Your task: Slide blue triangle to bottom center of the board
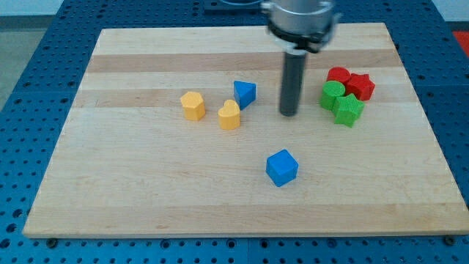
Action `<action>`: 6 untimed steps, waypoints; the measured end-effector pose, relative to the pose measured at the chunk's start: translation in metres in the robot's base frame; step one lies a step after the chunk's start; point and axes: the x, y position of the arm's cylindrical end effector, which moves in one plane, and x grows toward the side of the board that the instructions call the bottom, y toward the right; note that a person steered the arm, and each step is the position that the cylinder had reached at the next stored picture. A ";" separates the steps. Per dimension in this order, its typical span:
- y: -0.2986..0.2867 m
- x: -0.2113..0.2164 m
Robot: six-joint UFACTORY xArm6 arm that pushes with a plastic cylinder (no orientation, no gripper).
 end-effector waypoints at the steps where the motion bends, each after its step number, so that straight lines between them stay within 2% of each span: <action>1: 0.040 0.060; 2: 0.031 0.113; 3: 0.024 0.115; 4: -0.017 0.111; 6: -0.054 0.100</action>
